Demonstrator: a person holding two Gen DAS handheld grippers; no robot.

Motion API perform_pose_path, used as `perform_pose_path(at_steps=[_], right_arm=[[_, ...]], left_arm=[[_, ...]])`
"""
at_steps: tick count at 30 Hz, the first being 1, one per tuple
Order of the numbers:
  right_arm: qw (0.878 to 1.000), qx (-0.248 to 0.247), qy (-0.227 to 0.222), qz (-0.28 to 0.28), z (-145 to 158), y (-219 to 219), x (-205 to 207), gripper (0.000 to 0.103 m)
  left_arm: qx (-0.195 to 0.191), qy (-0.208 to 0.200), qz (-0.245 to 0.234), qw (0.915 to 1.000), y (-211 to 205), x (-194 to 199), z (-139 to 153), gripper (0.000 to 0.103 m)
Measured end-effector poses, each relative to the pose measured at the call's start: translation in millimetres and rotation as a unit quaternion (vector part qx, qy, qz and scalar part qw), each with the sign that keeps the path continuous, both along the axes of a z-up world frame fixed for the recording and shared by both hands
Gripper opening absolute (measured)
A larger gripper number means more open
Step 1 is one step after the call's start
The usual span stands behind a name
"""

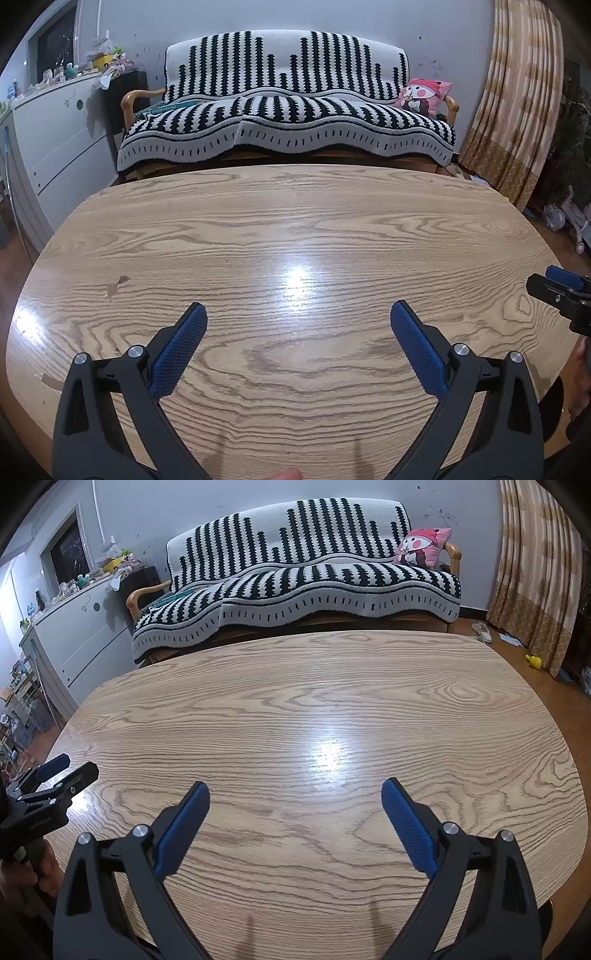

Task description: Collect trash

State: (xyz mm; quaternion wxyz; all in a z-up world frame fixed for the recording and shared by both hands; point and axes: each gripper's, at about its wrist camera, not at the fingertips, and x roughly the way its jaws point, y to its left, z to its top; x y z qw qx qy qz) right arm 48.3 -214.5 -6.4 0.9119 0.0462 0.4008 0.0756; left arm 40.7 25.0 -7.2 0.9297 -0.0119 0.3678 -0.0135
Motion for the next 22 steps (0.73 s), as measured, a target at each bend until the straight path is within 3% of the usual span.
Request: perform_pose_path(at_steps=[13,22], right_arm=[[1.000,0.000,0.002,-0.002,0,0,0,0.091],[0.999,0.001,0.011,-0.034,-8,-22,7,0.091]], left_arm=[[-0.026,0.003,-0.002,0.9997,7,0,3,0.097],[-0.009,0.020,0.008,0.9997,11,11,-4,0.096]])
